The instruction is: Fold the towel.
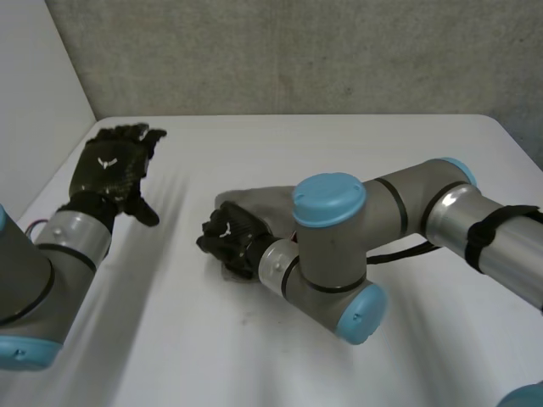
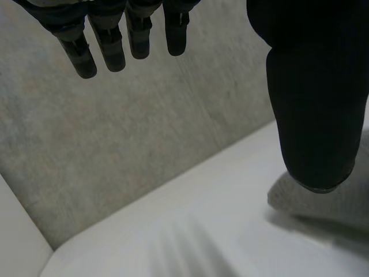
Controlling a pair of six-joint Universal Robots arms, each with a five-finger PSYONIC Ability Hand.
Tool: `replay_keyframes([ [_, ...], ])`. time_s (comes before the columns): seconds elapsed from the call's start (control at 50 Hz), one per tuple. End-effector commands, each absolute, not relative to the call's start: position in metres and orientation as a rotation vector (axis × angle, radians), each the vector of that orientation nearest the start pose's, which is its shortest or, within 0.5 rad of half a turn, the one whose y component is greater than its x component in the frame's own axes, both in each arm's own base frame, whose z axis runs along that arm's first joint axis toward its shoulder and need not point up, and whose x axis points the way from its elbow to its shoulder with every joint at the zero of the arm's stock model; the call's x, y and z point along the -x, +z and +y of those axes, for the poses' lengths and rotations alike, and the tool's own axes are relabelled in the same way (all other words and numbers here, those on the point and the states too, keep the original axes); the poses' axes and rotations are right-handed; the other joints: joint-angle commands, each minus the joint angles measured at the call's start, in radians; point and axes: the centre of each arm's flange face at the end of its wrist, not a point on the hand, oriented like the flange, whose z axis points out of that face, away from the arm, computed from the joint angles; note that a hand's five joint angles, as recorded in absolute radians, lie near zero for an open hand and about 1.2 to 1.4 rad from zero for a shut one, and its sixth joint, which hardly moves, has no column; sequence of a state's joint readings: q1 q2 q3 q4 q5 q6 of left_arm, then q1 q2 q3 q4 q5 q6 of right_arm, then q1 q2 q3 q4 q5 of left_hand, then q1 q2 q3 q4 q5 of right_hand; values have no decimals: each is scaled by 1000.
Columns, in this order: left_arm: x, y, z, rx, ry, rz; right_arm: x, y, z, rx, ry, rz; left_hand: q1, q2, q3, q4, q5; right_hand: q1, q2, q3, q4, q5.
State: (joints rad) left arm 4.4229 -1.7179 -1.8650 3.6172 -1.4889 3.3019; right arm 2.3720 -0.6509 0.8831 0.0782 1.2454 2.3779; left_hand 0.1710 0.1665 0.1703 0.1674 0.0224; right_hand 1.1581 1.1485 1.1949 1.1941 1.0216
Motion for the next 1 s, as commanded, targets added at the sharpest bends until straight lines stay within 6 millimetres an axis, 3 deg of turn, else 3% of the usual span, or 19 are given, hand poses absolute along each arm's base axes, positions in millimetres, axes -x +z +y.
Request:
replay_keyframes([
  [0.02, 230, 241, -281, -483, -2469, 2269, -428, 174, -222, 1518, -1641, 1665, 22, 26, 23, 26, -4, -984, -974, -1020, -1020, -1022],
  [0.06, 231, 241, -284, -459, -2462, 2311, -420, 187, -230, 1354, -1633, 1732, 25, 29, 26, 29, -1, -984, -974, -1020, -1020, -1022],
  [0.1, 242, 232, -292, -442, -2426, 2419, -397, 197, -249, 1111, -1608, 1835, 34, 38, 34, 37, 8, -984, -974, -1020, -1020, -1022],
  [0.12, 242, 232, -292, -442, -2426, 2420, -397, 197, -249, 1110, -1608, 1835, 34, 38, 34, 37, 8, -984, -974, -1020, -1020, -1022],
  [0.16, 268, 218, -289, -511, -2366, 2548, -376, 198, -266, 973, -1608, 1898, 42, 47, 43, 46, 17, -984, -974, -1020, -1020, -1022],
  [0.28, 294, 187, -289, -589, -2186, 2730, -360, 180, -282, 904, -1546, 2011, 48, 53, 49, 52, 22, -984, -974, -1020, -1020, -1022],
  [0.38, 321, 142, -292, -639, -1977, 2902, -364, 159, -289, 913, -1456, 2092, 63, 68, 64, 67, 37, -984, -974, -1020, -1020, -1022],
  [0.5, 326, 111, -299, -600, -1806, 2923, -370, 134, -297, 941, -1371, 2196, 63, 68, 64, 67, 37, -984, -974, -1020, -1020, -1022],
  [0.58, 322, 109, -301, -556, -1771, 2903, -370, 134, -299, 954, -1358, 2229, 60, 65, 61, 64, 34, -984, -974, -1020, -1020, -1022],
  [0.62, 320, 113, -300, -541, -1772, 2898, -370, 140, -298, 959, -1366, 2223, 57, 62, 58, 61, 31, -984, -974, -1020, -1020, -1022],
  [0.66, 320, 140, -299, -526, -1860, 2872, -370, 166, -297, 937, -1429, 2176, 48, 53, 49, 52, 23, -984, -974, -1020, -1020, -1022],
  [0.68, 320, 140, -298, -526, -1860, 2872, -370, 167, -297, 937, -1429, 2176, 48, 53, 49, 52, 22, -984, -974, -1020, -1020, -1022],
  [0.72, 316, 179, -291, -517, -1980, 2821, -365, 205, -295, 898, -1544, 2096, 40, 44, 40, 43, 14, -984, -974, -1020, -1020, -1022],
  [0.78, 313, 200, -287, -506, -2054, 2785, -361, 222, -294, 878, -1603, 2061, 40, 44, 40, 43, 14, -984, -974, -1020, -1020, -1022],
  [0.82, 306, 239, -280, -475, -2197, 2705, -347, 257, -289, 809, -1759, 2008, 28, 32, 29, 32, 2, -984, -974, -1020, -1020, -1022],
  [0.84, 306, 239, -280, -475, -2197, 2704, -346, 257, -289, 809, -1759, 2008, 28, 32, 29, 31, 2, -984, -974, -1020, -1020, -1022],
  [0.88, 298, 270, -275, -438, -2297, 2629, -325, 291, -283, 699, -1939, 1993, 22, 26, 23, 26, -4, -984, -974, -1020, -1020, -1022],
  [0.96, 286, 291, -267, -404, -2365, 2568, -299, 314, -279, 581, -2078, 2029, 19, 24, 20, 23, -7, -984, -974, -1020, -1020, -1022],
  [1.0, 267, 306, -259, -345, -2396, 2510, -275, 321, -275, 547, -2161, 2104, 19, 24, 20, 23, -7, -984, -974, -1020, -1020, -1022],
])
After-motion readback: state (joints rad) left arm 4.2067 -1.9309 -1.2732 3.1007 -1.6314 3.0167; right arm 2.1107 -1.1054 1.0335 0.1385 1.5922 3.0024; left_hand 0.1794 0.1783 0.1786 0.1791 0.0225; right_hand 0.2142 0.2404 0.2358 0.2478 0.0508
